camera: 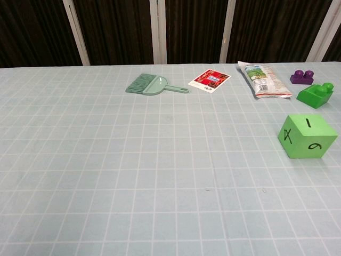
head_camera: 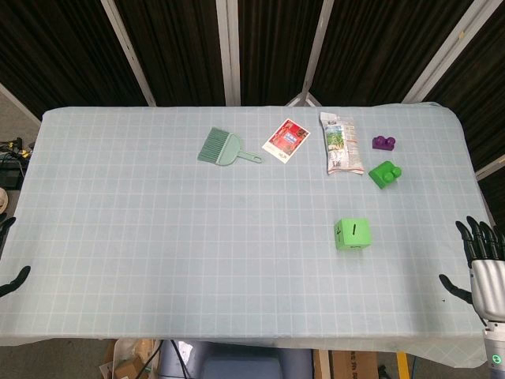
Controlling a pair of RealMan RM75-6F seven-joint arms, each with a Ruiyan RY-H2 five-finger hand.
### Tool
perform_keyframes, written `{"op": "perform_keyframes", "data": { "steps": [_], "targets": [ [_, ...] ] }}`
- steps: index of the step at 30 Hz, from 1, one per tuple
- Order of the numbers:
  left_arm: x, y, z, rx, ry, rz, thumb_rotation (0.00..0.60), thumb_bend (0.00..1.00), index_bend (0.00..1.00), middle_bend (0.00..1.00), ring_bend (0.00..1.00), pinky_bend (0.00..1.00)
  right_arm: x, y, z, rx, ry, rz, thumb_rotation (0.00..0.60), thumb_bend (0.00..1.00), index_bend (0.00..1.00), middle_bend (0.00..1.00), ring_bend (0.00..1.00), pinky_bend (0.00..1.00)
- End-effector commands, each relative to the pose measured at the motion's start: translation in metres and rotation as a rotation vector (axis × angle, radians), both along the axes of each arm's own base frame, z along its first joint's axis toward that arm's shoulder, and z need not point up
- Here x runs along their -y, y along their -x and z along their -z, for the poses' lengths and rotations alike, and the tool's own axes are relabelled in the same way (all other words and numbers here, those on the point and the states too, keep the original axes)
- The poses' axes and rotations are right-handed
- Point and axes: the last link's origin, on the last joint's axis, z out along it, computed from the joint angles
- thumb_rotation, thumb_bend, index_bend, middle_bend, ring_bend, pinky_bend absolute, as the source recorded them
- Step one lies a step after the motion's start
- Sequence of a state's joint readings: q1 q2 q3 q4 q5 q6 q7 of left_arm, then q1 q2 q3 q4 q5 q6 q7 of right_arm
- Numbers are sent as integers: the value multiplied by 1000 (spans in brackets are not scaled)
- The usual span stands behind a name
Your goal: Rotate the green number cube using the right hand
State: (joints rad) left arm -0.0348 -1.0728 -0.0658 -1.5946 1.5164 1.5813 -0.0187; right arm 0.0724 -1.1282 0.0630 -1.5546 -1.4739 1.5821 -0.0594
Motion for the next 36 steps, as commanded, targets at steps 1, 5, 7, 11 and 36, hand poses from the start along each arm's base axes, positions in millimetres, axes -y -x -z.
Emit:
{"op": "perform_keyframes", "data": {
  "steps": [1,5,7,11,36],
  "targets": [
    [0,-1,2,-3,1,6,600,336,123,53,0,160,-1,0,2,-3,-15,14,600,176,72,65,0,0],
    [-1,-4,6,-7,7,21,600,335,123,53,0,161,-1,0,4,-11,-24,25,600,176,72,65,0,0],
    [-1,-4,7,-12,10,15,600,335,123,53,0,161,-1,-1,5,-7,-31,27,600,176,72,65,0,0],
    [-2,-4,8,-14,8,14,600,336,123,53,0,160,-1,-3,4,5,-31,18,600,176,72,64,0,0],
    [0,0,5,12,4,-45,600,335,118,47,0,161,59,-20,-27,-86,-197,119,600,361,207,663,655,534]
  ]
}}
